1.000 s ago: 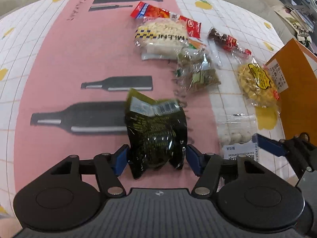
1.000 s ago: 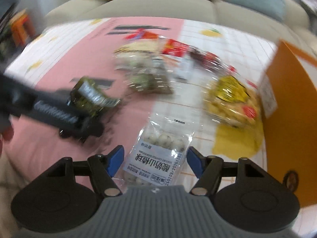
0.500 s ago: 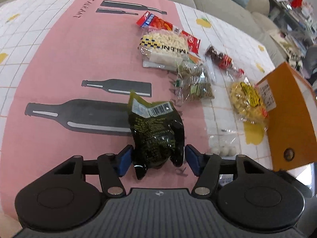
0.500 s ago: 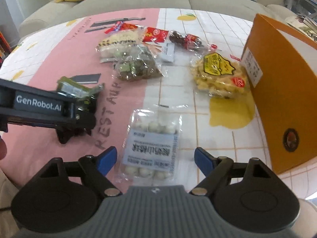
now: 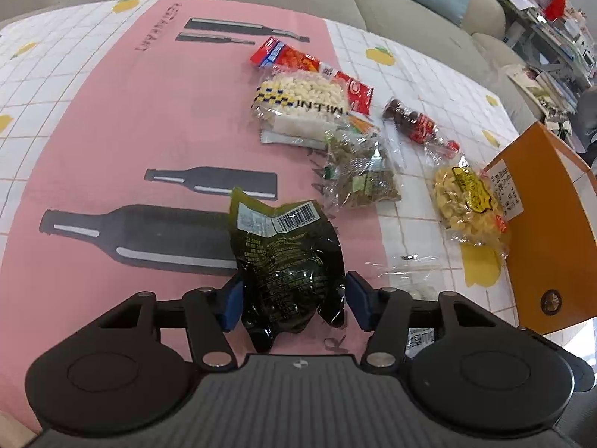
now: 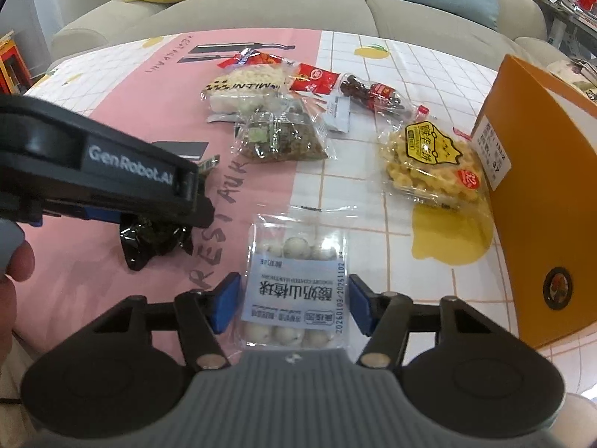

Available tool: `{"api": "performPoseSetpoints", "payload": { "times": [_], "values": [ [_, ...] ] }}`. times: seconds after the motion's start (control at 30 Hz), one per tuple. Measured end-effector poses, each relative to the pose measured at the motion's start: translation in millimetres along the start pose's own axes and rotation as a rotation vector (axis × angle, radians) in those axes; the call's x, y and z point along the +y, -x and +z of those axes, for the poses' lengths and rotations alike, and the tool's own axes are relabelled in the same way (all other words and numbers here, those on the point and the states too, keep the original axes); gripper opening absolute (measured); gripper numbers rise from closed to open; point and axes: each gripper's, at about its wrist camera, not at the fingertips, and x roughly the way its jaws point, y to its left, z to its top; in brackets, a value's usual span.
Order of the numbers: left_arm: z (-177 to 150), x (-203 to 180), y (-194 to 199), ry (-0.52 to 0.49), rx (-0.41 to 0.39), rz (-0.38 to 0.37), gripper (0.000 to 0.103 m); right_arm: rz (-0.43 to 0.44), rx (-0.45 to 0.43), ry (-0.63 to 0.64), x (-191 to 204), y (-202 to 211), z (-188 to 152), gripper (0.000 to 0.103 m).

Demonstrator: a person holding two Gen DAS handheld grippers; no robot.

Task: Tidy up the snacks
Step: 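Grasp the green seaweed pack with the left tool while the right tool grasps the white milk-ball pack, then carry both packs over the orange box and open both tools to drop them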

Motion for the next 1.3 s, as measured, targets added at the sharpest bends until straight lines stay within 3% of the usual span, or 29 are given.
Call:
{"api": "performPoseSetpoints", "payload": {
  "times": [0.3,0.6,0.93,1.3],
  "values": [
    [-1,0,9,0.036,-0.022,-0.033,0.042,0.013,0.001,-0.018,-3,2,0,0.056],
    [-2,-13,6,0.004,0.020,-0.009,0.043,0.032,0.014,-0.048,-9,4,0,0.056],
    [-5,-25,-10,-0.007,-0.005,0.026,0.044,0.029,0.008,0.017,-3,4,-3,0.057],
    [-3,-24,32,0.001,-0.042,0.030,0.044,0.049,-0.010,-0.035,-13,19,3,0.056]
  ]
}}
